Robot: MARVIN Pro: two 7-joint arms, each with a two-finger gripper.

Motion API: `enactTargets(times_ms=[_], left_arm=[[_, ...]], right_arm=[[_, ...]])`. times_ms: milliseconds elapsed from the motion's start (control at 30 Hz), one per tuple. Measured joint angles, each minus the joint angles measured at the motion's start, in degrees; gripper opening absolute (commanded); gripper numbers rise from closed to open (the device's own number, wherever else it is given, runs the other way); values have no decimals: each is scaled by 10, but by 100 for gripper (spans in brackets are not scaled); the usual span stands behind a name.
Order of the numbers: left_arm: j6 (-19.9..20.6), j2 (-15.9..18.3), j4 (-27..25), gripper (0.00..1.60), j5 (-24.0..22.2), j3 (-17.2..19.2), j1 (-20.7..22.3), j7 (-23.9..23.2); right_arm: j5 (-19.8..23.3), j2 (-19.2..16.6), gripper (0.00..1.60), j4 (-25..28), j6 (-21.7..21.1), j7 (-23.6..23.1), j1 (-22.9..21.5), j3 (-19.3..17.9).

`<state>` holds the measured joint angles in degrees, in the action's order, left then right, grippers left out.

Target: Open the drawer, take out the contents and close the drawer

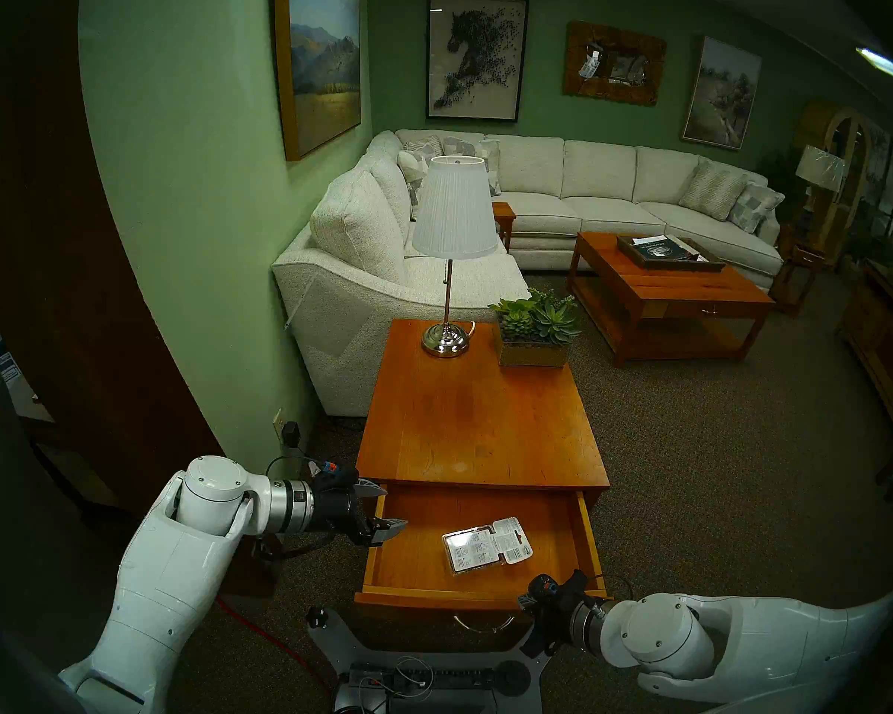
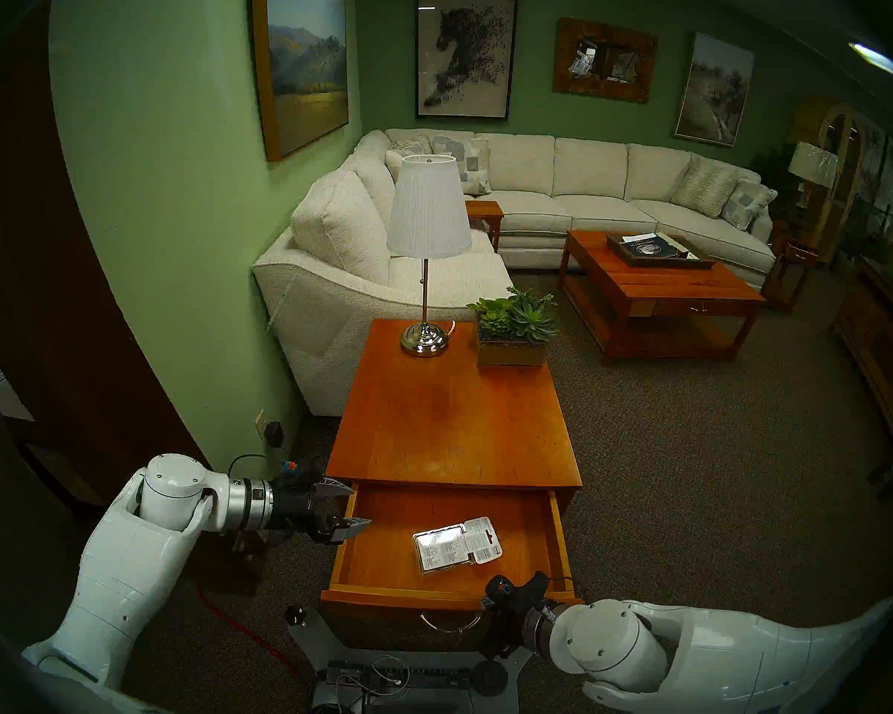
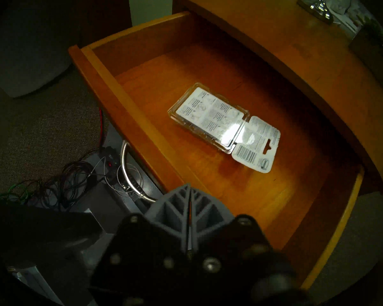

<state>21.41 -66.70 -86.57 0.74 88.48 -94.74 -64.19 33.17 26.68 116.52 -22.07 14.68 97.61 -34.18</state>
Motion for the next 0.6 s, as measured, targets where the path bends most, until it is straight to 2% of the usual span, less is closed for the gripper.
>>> enactTargets(times_ms=[267, 300, 333, 367, 600], left_arm=[[3, 0, -1, 160, 0, 0, 0, -1], [3, 0, -1, 160, 0, 0, 0, -1], [4, 0, -1, 160, 0, 0, 0, -1], [4, 0, -2, 160, 0, 0, 0, -1], [7, 0, -2, 160, 0, 1, 0, -1]], right_arm=[[23, -48, 0, 55, -5, 33, 13, -22], [25, -50, 45, 57, -9, 35, 13, -24], [28, -52, 72, 59, -12, 37, 13, -25], [31, -54, 160, 61, -19, 39, 11, -28], [42, -53, 160, 58, -41, 38, -3, -41]])
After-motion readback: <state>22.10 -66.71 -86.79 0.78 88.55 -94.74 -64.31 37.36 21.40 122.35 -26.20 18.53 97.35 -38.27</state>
